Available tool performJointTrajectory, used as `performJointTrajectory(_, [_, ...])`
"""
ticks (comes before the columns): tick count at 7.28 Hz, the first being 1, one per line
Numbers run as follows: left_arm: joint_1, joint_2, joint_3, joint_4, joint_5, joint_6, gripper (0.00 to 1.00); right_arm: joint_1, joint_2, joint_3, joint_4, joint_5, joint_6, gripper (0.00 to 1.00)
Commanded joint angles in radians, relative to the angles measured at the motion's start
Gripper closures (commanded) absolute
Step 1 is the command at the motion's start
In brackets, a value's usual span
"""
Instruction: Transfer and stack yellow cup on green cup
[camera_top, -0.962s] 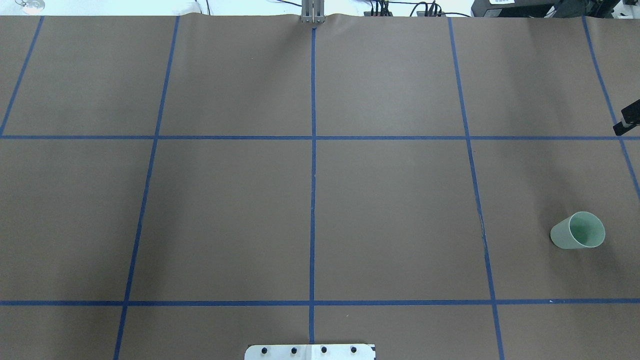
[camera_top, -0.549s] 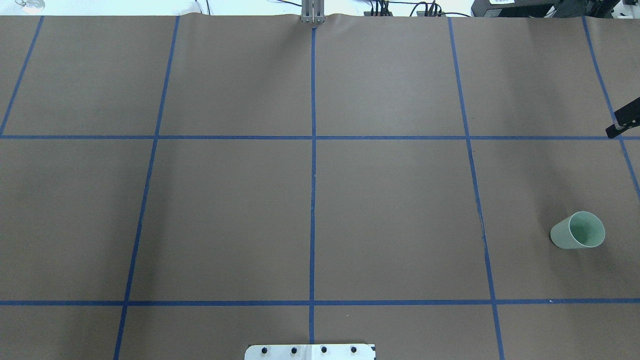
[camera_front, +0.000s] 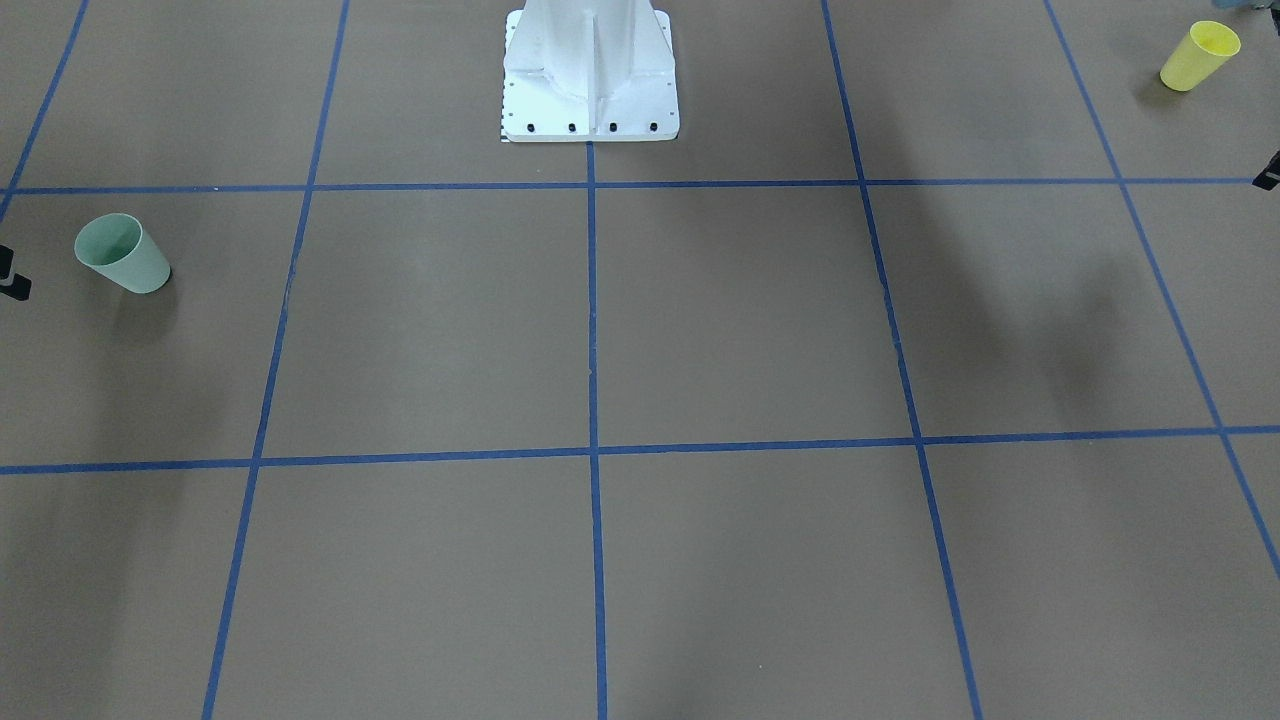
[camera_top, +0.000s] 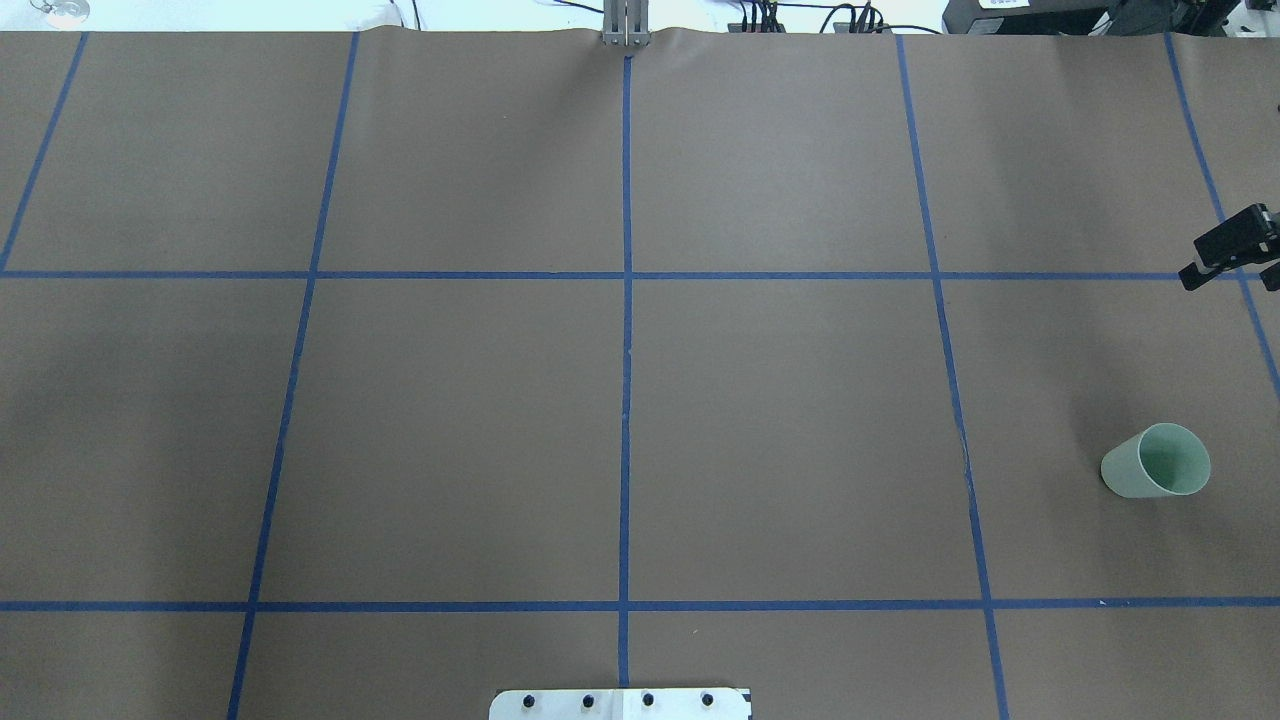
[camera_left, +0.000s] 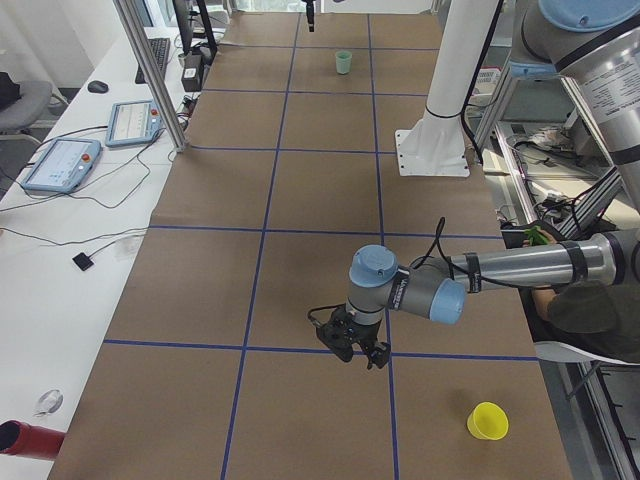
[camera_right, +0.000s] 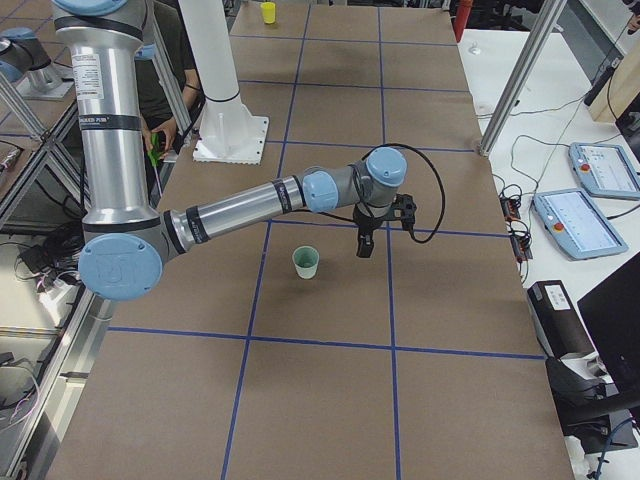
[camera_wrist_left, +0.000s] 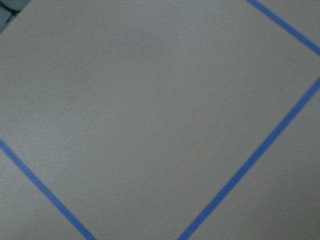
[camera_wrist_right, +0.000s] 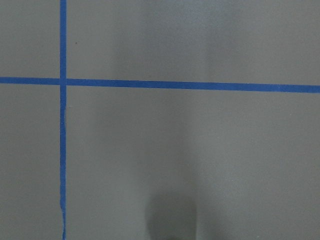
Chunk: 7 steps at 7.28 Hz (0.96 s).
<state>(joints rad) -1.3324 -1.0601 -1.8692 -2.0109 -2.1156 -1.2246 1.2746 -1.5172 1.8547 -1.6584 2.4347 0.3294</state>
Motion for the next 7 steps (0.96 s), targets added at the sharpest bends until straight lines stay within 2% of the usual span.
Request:
performJointTrajectory(1, [0.178, 0.011, -0.001, -0.057, 0.170, -0.346, 0.00, -0.020, -0.001, 0.003, 0.011, -0.002, -0.003, 0.00])
performJointTrajectory(3, [0.342, 0.014, 0.001, 0.001, 0.341, -0.624, 0.00, -0.053, 0.006, 0.006, 0.012, -0.018, -0.001, 0.00])
performJointTrajectory(5, [0.474, -0.009, -0.008, 0.236, 0.437, -0.903, 0.00, -0.098, 0.012, 0.006, 0.012, -0.035, -0.001, 0.00])
performJointTrajectory(7, [0.591, -0.130, -0.016, 0.603, 0.421, -1.135, 0.00, -0.112, 0.026, 0.006, 0.012, -0.042, -0.001, 0.00])
